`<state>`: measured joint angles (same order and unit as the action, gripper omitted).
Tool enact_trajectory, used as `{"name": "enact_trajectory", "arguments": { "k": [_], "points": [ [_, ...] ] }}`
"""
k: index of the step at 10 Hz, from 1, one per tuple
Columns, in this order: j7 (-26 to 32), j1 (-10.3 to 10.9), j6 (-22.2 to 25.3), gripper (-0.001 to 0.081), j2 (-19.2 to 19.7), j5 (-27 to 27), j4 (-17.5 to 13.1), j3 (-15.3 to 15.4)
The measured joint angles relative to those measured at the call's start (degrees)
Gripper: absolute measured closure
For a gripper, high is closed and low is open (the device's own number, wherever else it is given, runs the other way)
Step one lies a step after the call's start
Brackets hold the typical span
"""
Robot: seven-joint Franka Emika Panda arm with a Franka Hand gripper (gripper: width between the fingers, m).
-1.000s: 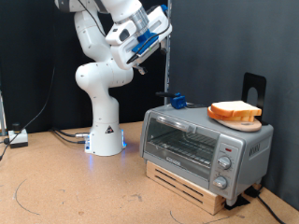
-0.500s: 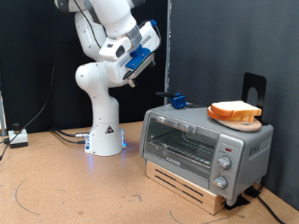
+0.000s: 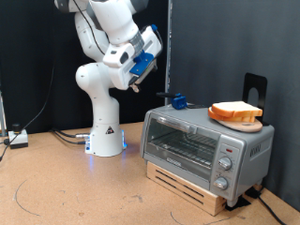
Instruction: Make a piece of toast with the oven
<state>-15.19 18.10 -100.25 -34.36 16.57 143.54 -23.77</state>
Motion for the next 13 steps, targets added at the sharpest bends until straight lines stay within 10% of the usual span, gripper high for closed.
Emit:
{"name": "enact_trajectory", "arguments": {
  "k": [5, 13],
  "points": [
    [-1.04, -0.05, -13.58, -0.0003, 2.47, -0.67, 8.49, 2.87],
    [-0.99, 1.05, -22.72, -0.0003, 9.88, 1.91, 11.61, 5.18]
  ]
}}
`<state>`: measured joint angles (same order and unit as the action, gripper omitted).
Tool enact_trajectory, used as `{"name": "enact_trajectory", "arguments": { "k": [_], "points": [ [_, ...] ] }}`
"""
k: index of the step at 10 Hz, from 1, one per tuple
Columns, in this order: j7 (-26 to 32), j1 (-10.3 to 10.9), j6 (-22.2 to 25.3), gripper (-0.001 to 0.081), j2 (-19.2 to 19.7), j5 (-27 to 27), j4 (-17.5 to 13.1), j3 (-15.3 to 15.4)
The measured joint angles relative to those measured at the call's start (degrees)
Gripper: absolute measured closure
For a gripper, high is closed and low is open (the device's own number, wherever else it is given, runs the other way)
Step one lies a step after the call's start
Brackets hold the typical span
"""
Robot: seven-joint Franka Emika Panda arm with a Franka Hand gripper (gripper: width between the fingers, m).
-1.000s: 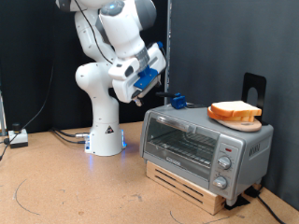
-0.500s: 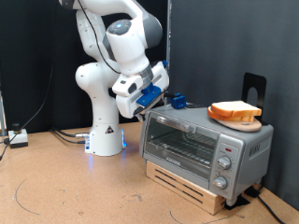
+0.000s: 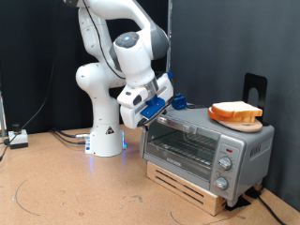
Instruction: Make a piece of toast with the oven
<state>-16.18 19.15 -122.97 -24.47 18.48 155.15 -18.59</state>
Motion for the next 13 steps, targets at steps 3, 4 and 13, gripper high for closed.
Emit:
{"name": "enact_trajectory", "arguments": {
  "k": [3, 4, 13],
  "points": [
    [0.22, 0.32, -0.87, -0.0003, 1.53, 0.64, -0.06, -0.10],
    [0.21, -0.06, -0.91, -0.0003, 1.60, 0.41, -0.15, -0.36],
    [0.55, -5.39, -2.83, -0.0003, 7.20, -3.36, -3.67, -3.29]
  ]
}}
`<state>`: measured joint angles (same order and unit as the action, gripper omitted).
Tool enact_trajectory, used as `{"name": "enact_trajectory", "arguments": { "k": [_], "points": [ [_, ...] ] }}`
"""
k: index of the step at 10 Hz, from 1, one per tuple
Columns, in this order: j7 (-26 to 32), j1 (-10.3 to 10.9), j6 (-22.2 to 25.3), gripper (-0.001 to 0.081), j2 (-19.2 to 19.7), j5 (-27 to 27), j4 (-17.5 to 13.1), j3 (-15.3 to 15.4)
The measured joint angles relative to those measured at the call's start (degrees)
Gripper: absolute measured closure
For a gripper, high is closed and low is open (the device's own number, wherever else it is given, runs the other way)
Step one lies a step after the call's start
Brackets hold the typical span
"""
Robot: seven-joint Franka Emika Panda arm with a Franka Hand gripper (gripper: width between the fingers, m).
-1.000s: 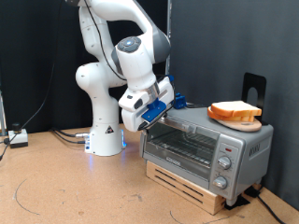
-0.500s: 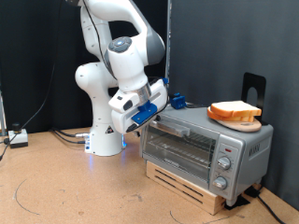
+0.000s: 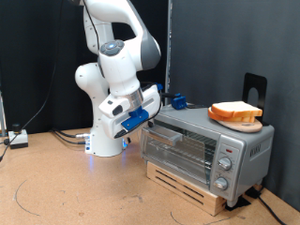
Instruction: Make a piece of toast with the oven
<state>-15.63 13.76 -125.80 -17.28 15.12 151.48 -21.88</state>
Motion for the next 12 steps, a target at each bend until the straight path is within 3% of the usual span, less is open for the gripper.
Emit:
{"name": "enact_trajectory", "arguments": {
  "k": [12],
  "points": [
    [2.09, -1.08, -8.35, -0.0003, 14.18, -0.17, -5.86, -1.54]
  ]
}}
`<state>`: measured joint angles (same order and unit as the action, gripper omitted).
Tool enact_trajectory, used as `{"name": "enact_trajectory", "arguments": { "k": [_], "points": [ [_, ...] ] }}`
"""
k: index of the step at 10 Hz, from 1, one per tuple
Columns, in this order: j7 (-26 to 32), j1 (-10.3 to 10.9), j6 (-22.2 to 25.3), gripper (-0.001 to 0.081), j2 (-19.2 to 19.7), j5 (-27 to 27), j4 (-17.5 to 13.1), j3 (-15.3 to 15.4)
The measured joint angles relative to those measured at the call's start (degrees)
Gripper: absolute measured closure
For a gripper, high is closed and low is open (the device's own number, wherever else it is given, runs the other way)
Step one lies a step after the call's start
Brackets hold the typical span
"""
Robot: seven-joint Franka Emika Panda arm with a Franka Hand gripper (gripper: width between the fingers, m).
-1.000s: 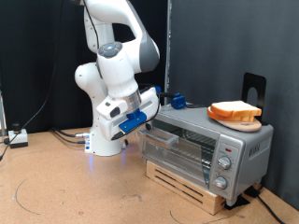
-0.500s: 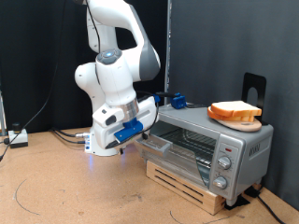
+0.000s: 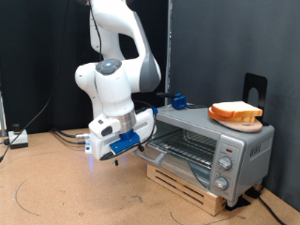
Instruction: Make a piece of toast with the oven
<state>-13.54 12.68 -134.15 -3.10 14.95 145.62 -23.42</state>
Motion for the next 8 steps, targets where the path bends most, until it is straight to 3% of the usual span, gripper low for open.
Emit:
{"name": "enact_trajectory", "arguments": {
  "k": [4, 8],
  "points": [
    [0.29, -0.75, -4.63, -0.0003, 6.32, 3.02, -2.38, -0.13],
    [5.20, -1.56, -4.79, -0.0003, 14.32, 10.27, -7.24, 0.29]
  ]
}}
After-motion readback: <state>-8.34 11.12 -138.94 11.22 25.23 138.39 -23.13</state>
